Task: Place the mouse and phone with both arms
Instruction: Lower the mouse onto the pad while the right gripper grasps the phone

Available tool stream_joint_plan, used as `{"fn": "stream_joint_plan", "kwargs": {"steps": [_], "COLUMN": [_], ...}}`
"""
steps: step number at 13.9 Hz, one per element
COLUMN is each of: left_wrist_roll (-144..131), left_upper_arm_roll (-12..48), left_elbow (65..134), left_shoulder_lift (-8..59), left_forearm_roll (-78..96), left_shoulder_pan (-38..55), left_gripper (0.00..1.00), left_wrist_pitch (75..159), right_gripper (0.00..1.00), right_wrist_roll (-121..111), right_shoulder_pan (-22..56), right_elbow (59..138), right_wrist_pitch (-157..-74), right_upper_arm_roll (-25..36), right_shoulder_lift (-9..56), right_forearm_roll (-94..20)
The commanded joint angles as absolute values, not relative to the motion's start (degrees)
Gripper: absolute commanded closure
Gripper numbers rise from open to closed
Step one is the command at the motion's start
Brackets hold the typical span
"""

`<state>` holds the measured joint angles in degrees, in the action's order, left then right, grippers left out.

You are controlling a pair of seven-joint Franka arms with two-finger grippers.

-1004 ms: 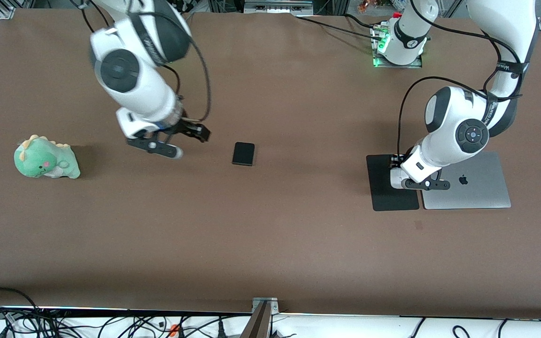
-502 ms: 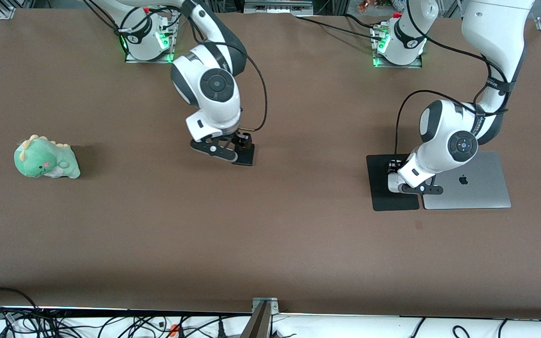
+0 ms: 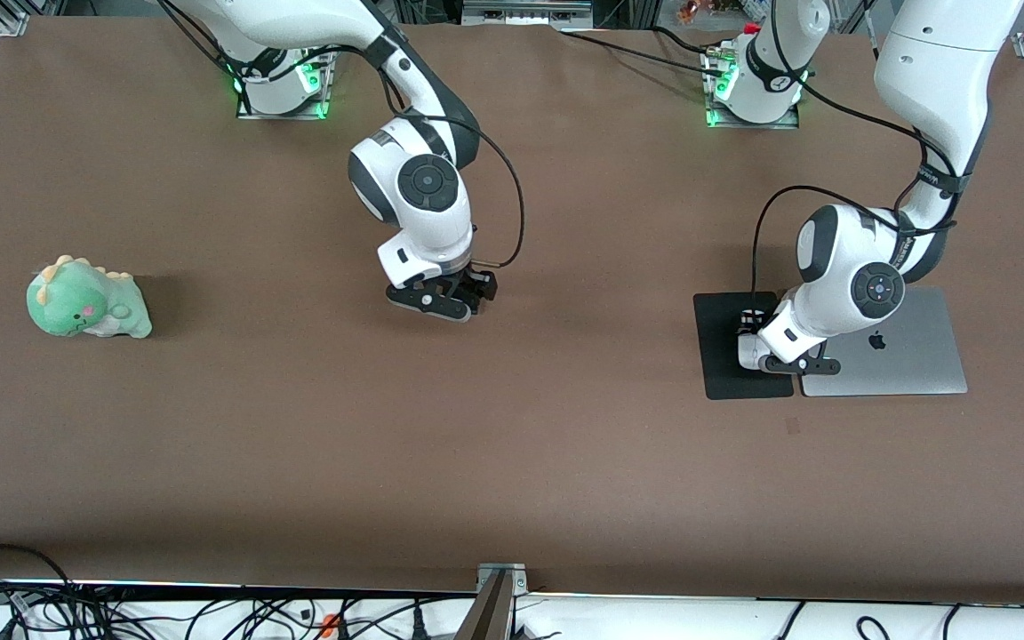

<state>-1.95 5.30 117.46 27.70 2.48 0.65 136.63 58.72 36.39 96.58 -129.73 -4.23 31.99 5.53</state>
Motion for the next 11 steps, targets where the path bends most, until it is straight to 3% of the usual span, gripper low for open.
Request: {"fn": "stream_joint_plan", "kwargs": {"steps": [1,7,11], "left_wrist_roll": [-0.4,-1.1,-1.7], "left_upper_arm_roll": [6.0,6.1,6.0], "left_elbow": [117.1,113.0,112.1], "left_shoulder_lift": [27.3,21.4,13.7], "left_forearm_roll": [2.0,2.2,2.3], "left_shoulder_pan": [-0.3,-0.5,-0.5], "left_gripper": [0.0,0.0,0.0], "left_wrist_pitch": [136.2,126.9,122.5], "right_gripper": [0.0,0.0,0.0], "right_wrist_roll": [59.3,54.8,53.7], "right_shoulder_pan": [37.5,37.5,37.6], "right_elbow": [96.3,102.1,106.7], "right_wrist_pitch": [-132.4,-138.3,-144.6], "right_upper_arm_roll": [-4.0,-4.0,-3.9], "right_shoulder_lift": [33.8,33.8,33.8], "right_forearm_roll": [5.8,6.3,6.7]}}
